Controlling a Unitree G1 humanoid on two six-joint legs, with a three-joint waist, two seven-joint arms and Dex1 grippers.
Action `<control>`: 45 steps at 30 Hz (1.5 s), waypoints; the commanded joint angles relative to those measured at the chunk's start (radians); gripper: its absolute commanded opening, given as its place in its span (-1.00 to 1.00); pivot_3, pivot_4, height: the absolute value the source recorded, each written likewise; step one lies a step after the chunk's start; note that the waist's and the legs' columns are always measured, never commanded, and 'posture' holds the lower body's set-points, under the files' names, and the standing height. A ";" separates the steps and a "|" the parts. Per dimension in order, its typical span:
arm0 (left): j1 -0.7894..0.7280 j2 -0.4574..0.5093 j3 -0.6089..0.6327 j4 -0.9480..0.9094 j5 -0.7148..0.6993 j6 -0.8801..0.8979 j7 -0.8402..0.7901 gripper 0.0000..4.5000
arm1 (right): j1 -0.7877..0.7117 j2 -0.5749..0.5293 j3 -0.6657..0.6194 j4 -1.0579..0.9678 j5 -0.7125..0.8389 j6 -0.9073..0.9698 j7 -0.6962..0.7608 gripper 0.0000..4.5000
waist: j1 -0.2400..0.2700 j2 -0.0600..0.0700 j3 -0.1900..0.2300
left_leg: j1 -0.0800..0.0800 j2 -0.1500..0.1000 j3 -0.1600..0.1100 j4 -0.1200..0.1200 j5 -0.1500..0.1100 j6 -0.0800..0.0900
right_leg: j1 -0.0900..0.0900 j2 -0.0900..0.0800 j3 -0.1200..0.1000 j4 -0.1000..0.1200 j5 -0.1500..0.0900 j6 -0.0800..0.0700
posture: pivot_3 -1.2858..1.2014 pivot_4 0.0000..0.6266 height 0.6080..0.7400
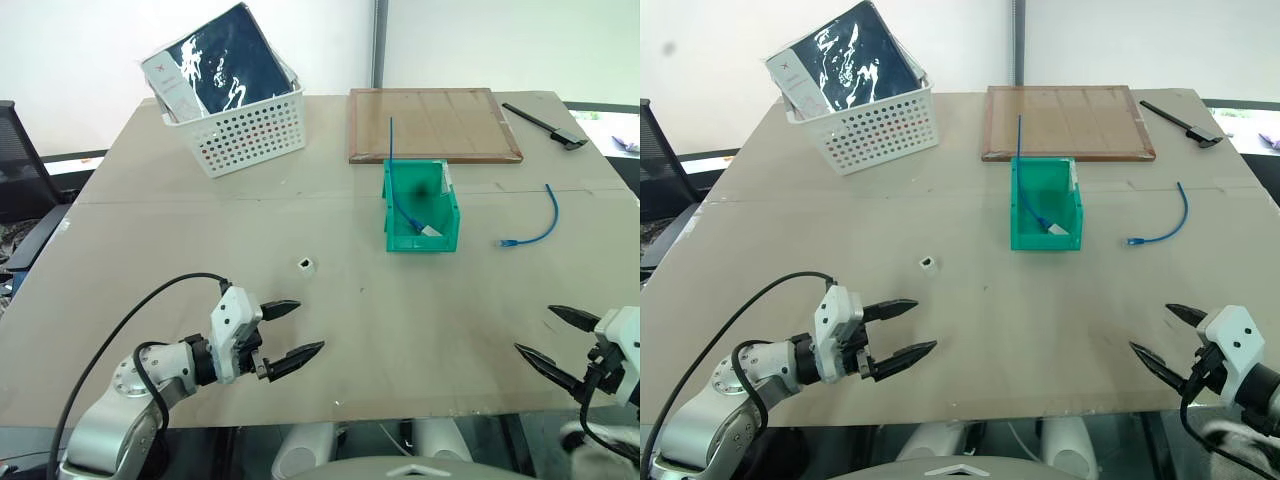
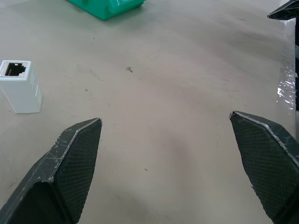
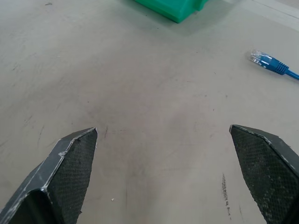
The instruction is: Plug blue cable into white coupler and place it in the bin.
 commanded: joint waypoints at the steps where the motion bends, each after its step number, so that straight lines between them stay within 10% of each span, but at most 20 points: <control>1: -0.006 -0.001 -0.002 -0.019 -0.012 -0.017 -0.007 1.00 | -0.023 0.003 -0.033 -0.005 0.001 -0.032 -0.016 0.99 | 0.000 0.000 0.000 | 0.000 0.000 0.000 0.000 0.000 0.000 | 0.000 0.000 0.000 0.000 0.000 0.000 | 0.03 -0.52 1.00; 10: -0.095 -0.013 0.015 -0.041 -0.119 0.014 -0.038 1.00 | -0.252 -0.257 0.036 -0.021 -0.017 0.206 -0.030 0.99 | -0.001 0.002 0.002 | 0.000 0.000 0.000 0.000 0.000 0.000 | 0.000 0.000 0.000 0.000 0.000 0.000 | 0.03 -0.52 1.00; 15: -0.137 0.000 -0.040 -0.070 -0.099 -0.043 -0.110 1.00 | -0.692 -0.459 0.333 0.221 -0.113 0.276 0.077 0.99 | -0.004 0.001 0.006 | 0.000 0.000 0.003 0.000 0.001 0.002 | 0.000 0.000 -0.002 0.000 0.000 0.000 | 0.03 -0.52 1.00; 19: -0.139 -0.005 -0.071 -0.065 -0.081 -0.078 -0.132 1.00 | -0.971 -0.447 0.579 0.491 -0.279 0.162 0.193 0.99 | -0.001 -0.001 0.008 | -0.002 0.001 0.003 -0.001 0.002 0.005 | -0.001 0.001 -0.005 -0.004 0.001 -0.001 | 0.03 -0.52 1.00; 22: -0.135 -0.007 -0.087 -0.060 -0.062 -0.105 -0.140 1.00 | -1.136 -0.386 0.715 0.705 -0.391 0.054 0.261 0.43 | 0.000 0.000 0.008 | -0.006 0.000 0.001 -0.001 0.003 0.003 | -0.004 0.001 -0.007 -0.007 0.005 -0.001 | 0.03 -0.52 1.00; 32: -0.118 -0.005 -0.090 -0.107 -0.057 -0.116 -0.115 1.00 | -1.412 -0.264 0.875 1.181 -0.610 -0.196 0.347 0.43 | -0.003 0.000 0.008 | -0.020 -0.001 0.004 -0.001 0.004 0.000 | -0.017 0.001 -0.004 -0.012 0.007 -0.001 | 0.03 -0.52 1.00; 41: -0.117 -0.007 -0.088 -0.123 -0.063 -0.111 -0.082 1.00 | -1.467 -0.232 0.898 1.327 -0.679 -0.252 0.428 -0.98 | 0.000 0.000 0.008 | -0.018 -0.001 0.003 0.002 0.004 0.001 | -0.013 0.001 -0.004 -0.012 0.011 -0.001 | 0.03 -0.52 1.00; 45: -0.124 -0.012 -0.095 -0.110 -0.056 -0.115 -0.075 1.00 | -1.408 -0.247 0.861 1.175 -0.625 -0.175 0.506 -0.98 | 0.000 0.001 0.008 | -0.016 -0.001 0.003 0.002 0.005 0.000 | -0.012 0.002 -0.004 -0.011 0.012 -0.001 | 0.03 -0.52 1.00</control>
